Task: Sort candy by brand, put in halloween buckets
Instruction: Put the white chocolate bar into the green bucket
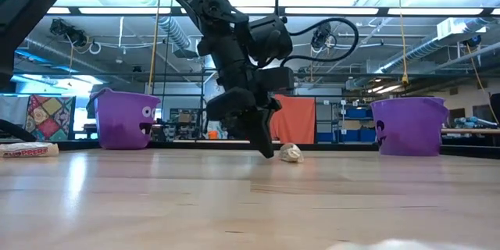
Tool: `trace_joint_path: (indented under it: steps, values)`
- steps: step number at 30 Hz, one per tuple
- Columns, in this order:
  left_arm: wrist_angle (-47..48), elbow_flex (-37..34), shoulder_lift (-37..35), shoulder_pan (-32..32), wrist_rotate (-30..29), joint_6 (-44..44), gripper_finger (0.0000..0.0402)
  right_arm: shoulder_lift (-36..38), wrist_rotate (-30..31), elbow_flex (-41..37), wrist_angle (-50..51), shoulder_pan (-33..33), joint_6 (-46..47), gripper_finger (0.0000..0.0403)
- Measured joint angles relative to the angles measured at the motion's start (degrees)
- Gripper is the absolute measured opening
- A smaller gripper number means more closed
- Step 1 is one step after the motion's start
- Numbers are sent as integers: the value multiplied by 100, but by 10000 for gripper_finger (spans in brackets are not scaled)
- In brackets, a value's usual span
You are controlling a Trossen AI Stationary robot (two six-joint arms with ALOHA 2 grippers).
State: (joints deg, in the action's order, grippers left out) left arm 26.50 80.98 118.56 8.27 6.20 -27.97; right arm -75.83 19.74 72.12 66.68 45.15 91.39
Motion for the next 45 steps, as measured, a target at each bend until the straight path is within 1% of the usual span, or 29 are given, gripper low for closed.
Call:
trace_joint_path:
  steps: [5, 7, 11, 15, 18, 22, 26, 28, 30, 35, 45]
  values:
    - [269, 147, -33, -2, -729, 83, 13, 0, -10, 0, -22, 2, -168, 148]
    - [228, 211, -54, 4, -785, -18, 22, 0, -7, 0, -20, -10, -323, 148]
    - [-37, 217, -52, -10, -724, -3, 49, 0, -16, 0, -37, -106, -484, 148]
    - [-129, 217, -52, -92, -271, -29, 88, 0, -15, 0, -65, -137, -553, 148]
    - [-241, 217, -52, -191, -42, -381, 118, 0, -30, 0, -62, -147, -612, 148]
    - [-438, 216, -4, -287, -50, -777, 144, 0, -28, 0, -64, -151, -604, 148]
    - [-659, 207, -4, -304, -127, -913, 147, 0, -30, 0, -78, -151, -553, 148]
    - [-986, 150, -4, -303, -346, -752, 147, 0, -32, 0, -141, -151, -549, 148]
    - [-1114, 137, -4, -273, -374, -691, 147, 0, -35, 0, -167, -160, -542, 148]
    - [-887, 128, -4, -243, -94, -771, 147, 0, -262, 0, -218, -230, -396, 148]
    - [-181, 128, -4, -92, -55, -756, 147, 0, -397, 0, -236, -412, -424, 148]
